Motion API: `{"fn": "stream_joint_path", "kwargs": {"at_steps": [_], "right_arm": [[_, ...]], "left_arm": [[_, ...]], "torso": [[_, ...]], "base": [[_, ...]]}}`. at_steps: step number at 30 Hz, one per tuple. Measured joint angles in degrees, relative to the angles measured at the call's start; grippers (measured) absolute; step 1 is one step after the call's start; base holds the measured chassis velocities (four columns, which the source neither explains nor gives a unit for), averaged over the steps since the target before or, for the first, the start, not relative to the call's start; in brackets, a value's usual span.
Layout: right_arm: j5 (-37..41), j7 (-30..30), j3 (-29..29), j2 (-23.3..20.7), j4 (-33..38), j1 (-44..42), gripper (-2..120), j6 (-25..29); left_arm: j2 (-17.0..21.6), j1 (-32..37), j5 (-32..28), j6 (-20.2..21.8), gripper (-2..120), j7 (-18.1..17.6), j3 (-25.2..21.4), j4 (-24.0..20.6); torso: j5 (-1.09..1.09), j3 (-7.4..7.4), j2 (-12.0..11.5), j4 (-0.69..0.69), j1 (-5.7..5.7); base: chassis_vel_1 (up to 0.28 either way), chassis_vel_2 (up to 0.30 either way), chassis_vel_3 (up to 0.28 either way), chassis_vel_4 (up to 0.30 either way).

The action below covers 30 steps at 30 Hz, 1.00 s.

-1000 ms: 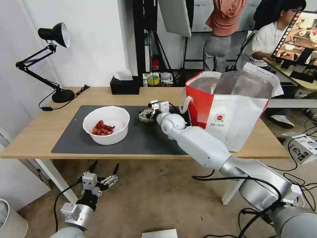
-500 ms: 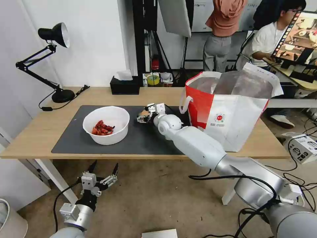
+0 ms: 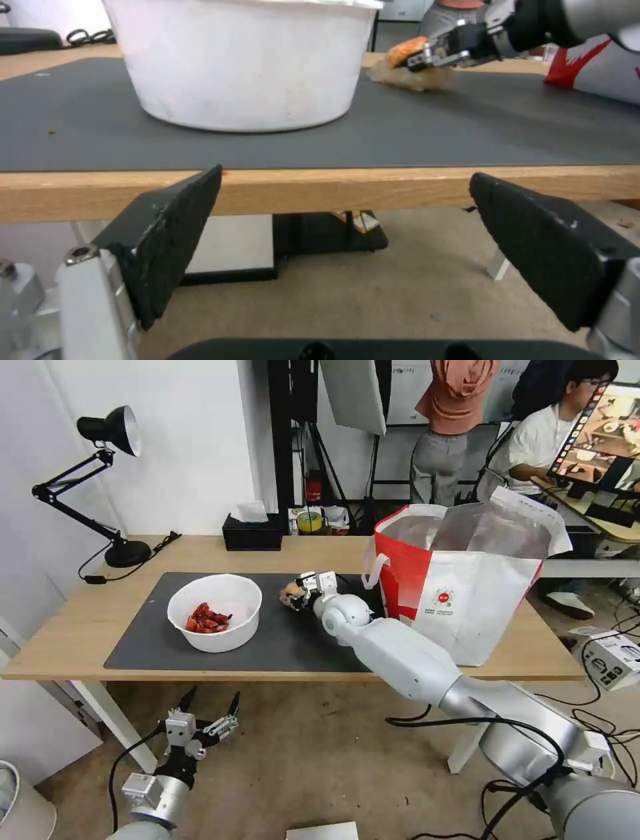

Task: Pick up the trash from the table and place it into the takeout bag.

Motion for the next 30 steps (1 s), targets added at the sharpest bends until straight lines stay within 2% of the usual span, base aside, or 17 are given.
{"fn": "stream_joint_path", "kwargs": {"at_steps": [1, 3, 4, 5, 8, 9, 11, 12, 14, 15, 19, 23, 26, 30], "right_arm": [[0.0, 0.0, 0.0, 0.0, 0.0, 0.0, 28, 0.0], [0.0, 0.7, 0.0, -1.4, 2.4, -0.7, 22, 0.0], [0.1, 1.7, 0.0, -3.2, 5.8, -1.7, 14, 0.0], [0.1, 1.7, 0.0, -3.2, 5.8, -1.7, 14, 0.0], [0.2, 3.5, 1.2, -8.0, 15.5, -4.6, 6, 1.0], [0.2, 3.5, 1.2, -8.0, 15.5, -4.6, 6, 1.0], [-0.3, 4.4, 2.6, -11.1, 22.4, -6.9, 6, 2.3], [-0.3, 4.4, 2.6, -11.1, 22.4, -6.9, 6, 2.3], [-1.7, 5.2, 4.3, -13.6, 27.8, -8.5, 6, 4.1], [-1.7, 5.2, 4.3, -13.6, 27.8, -8.5, 6, 4.1], [-5.2, 6.7, 7.9, -17.2, 36.2, -11.3, 6, 7.5], [-7.5, 7.3, 10.0, -19.2, 39.9, -12.6, 6, 9.9], [-11.9, 7.6, 12.6, -21.8, 43.4, -14.5, 5, 14.6], [-13.8, 9.0, 15.6, -23.6, 46.1, -16.3, 5, 17.3]], "left_arm": [[0.0, 0.0, 0.0, 0.0, 100, 0.0, 0.0, 0.0], [0.0, 0.0, 0.0, 0.0, 100, 0.0, 0.0, -0.1], [0.0, -0.1, 0.0, 0.0, 100, 0.0, 0.1, -0.2], [0.0, -0.1, 0.0, 0.0, 100, 0.0, 0.1, -0.2], [0.0, -0.1, 0.1, 0.0, 100, 0.0, 0.2, -0.3], [0.0, -0.1, 0.1, 0.0, 100, 0.0, 0.2, -0.3], [-0.1, 0.0, 0.3, 0.0, 100, -0.1, 0.4, -0.4], [-0.1, 0.0, 0.3, 0.0, 100, -0.1, 0.4, -0.4], [-0.2, 0.1, 0.6, 0.1, 100, -0.1, 0.6, -0.5], [-0.2, 0.1, 0.6, 0.1, 100, -0.1, 0.6, -0.5], [-0.5, 0.5, 1.1, 0.1, 100, -0.2, 0.9, -0.8], [-0.6, 0.7, 1.3, 0.2, 100, -0.2, 1.1, -1.1], [-0.6, 1.0, 1.5, 0.3, 100, -0.3, 1.2, -1.4], [-0.8, 1.3, 2.1, 0.3, 100, -0.3, 1.4, -1.6]], "torso": [[0.00, 0.00, 0.0, 0.00, 0.00], [0.00, 0.00, 0.0, 0.00, 0.00], [0.01, 0.00, 0.0, 0.00, 0.00], [0.01, 0.00, 0.0, 0.00, 0.00], [0.01, 0.00, 0.0, -0.01, 0.00], [0.01, 0.00, 0.0, -0.01, 0.00], [0.01, 0.00, 0.0, 0.00, -0.01], [0.01, 0.00, 0.0, 0.00, -0.01], [0.00, -0.01, 0.0, -0.01, 0.00], [0.00, -0.01, 0.0, -0.01, 0.00], [0.00, 0.00, 0.0, -0.01, 0.00], [0.01, 0.00, 0.0, -0.01, 0.00], [0.01, 0.00, 0.0, 0.00, 0.00], [0.01, 0.00, 0.0, -0.01, 0.00]], "base": [[0.000, 0.000, 0.000, 0.000], [0.000, 0.000, 0.000, 0.000], [0.000, 0.000, 0.000, 0.000], [0.000, 0.000, 0.000, 0.000], [0.000, 0.000, 0.000, 0.000], [0.000, 0.000, 0.000, 0.000], [0.000, 0.000, 0.000, 0.000], [0.000, 0.000, 0.000, 0.000], [0.000, 0.000, 0.000, 0.000], [0.000, 0.000, 0.000, 0.000], [0.000, 0.000, 0.000, 0.000], [0.000, 0.000, 0.000, 0.000], [0.000, 0.000, 0.000, 0.000], [0.000, 0.000, 0.000, 0.000]]}}
